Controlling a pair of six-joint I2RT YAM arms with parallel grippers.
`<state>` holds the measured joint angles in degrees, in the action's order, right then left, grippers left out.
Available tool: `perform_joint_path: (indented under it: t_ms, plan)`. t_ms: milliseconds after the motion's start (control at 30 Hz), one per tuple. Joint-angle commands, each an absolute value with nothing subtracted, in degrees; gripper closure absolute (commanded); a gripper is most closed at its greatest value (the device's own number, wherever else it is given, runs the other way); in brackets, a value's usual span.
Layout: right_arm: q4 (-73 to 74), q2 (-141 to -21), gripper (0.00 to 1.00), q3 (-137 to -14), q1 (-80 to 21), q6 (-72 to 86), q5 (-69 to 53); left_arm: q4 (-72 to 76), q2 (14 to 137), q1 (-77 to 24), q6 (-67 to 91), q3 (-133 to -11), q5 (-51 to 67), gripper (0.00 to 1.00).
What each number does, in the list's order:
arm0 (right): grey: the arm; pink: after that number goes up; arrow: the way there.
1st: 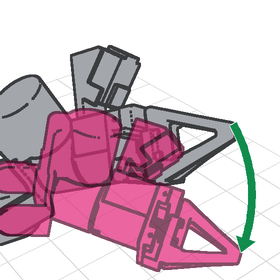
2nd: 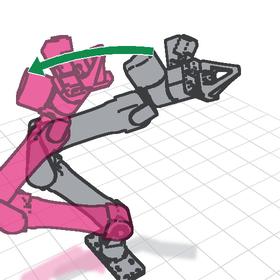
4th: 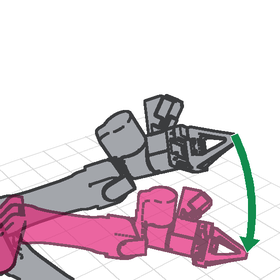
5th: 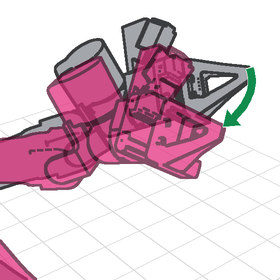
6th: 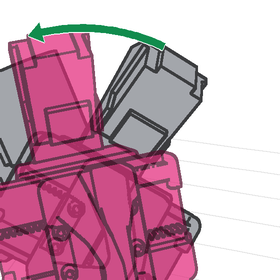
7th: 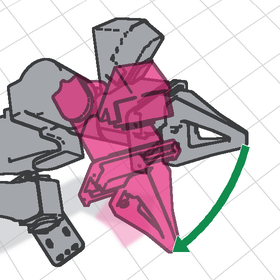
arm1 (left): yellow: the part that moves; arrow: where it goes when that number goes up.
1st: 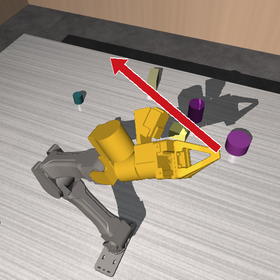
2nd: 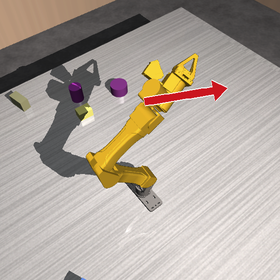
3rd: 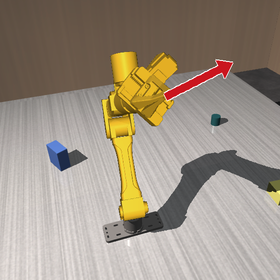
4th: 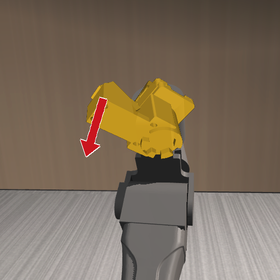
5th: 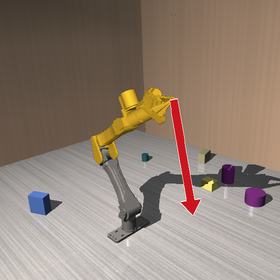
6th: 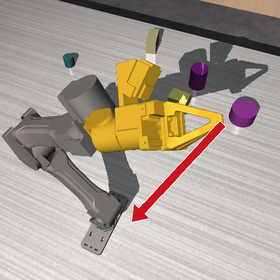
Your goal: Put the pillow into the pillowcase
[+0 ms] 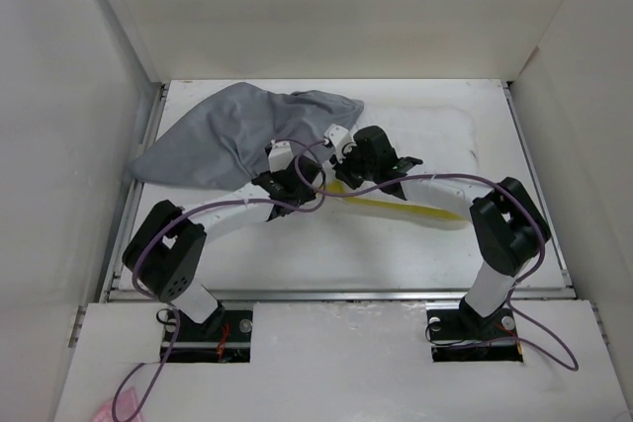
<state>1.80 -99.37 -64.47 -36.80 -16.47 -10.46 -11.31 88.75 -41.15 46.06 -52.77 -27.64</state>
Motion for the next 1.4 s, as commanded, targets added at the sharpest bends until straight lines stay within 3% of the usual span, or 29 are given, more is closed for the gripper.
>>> perform_joint_path:
  t_ms: [0,33,100,200,400,467,667,733,767,867,967,1100,1367]
  plan:
    - [-0.53,-98.61,1.00,-66.45,-36.83,-16.00,-9.94,-17.81,89.65,-40.87,47.02,-57.29,-33.83,0.44]
    - [-0.53,-98.61,1.00,-66.45,-36.83,-16.00,-9.93,-18.54,89.13,-40.87,47.02,-57.30,-33.84,0.44]
    - [-0.53,-98.61,1.00,-66.45,-36.83,-16.00,-9.93,-18.54,85.97,-42.79,43.98,-57.30,-34.37,0.23]
    - [-0.53,-99.14,1.00,-66.97,-36.83,-15.47,-10.45,-13.12,81.32,-44.12,40.36,-54.94,-31.31,0.06]
    - [0.00,-99.67,1.00,-68.03,-36.83,-15.47,-11.16,-7.91,82.08,-44.12,36.21,-54.57,-29.00,0.06]
    - [0.00,-99.67,1.00,-68.03,-36.83,-15.47,-11.16,-7.91,84.28,-44.12,35.68,-55.80,-29.53,0.10]
    - [0.00,-99.67,1.00,-67.50,-36.30,-14.94,-9.84,-13.35,89.65,-42.80,38.57,-58.88,-34.45,0.35]
    - [-1.65,-99.15,1.00,-66.80,-36.30,-13.63,-9.23,-15.90,89.65,-42.80,39.46,-59.41,-35.33,0.49]
    - [-2.28,-99.14,1.00,-66.80,-36.30,-12.58,-9.23,-15.91,87.56,-42.80,39.46,-59.41,-35.33,0.61]
    - [-7.89,-99.66,1.00,-66.80,-36.30,-7.59,-6.86,-16.52,83.86,-44.29,38.94,-59.41,-34.64,0.71]
    - [-16.48,-100.28,1.00,-66.80,-36.30,-1.69,-3.52,-16.52,79.81,-44.30,38.41,-58.01,-31.30,1.00]
    - [-25.04,-100.81,1.00,-69.25,-35.77,7.98,-2.82,-17.74,77.35,-44.82,37.18,-56.87,-27.18,1.00]
    - [-28.47,-104.94,1.00,-76.55,-39.10,17.05,10.02,-18.38,76.73,-50.70,34.81,-60.47,-16.44,1.00]
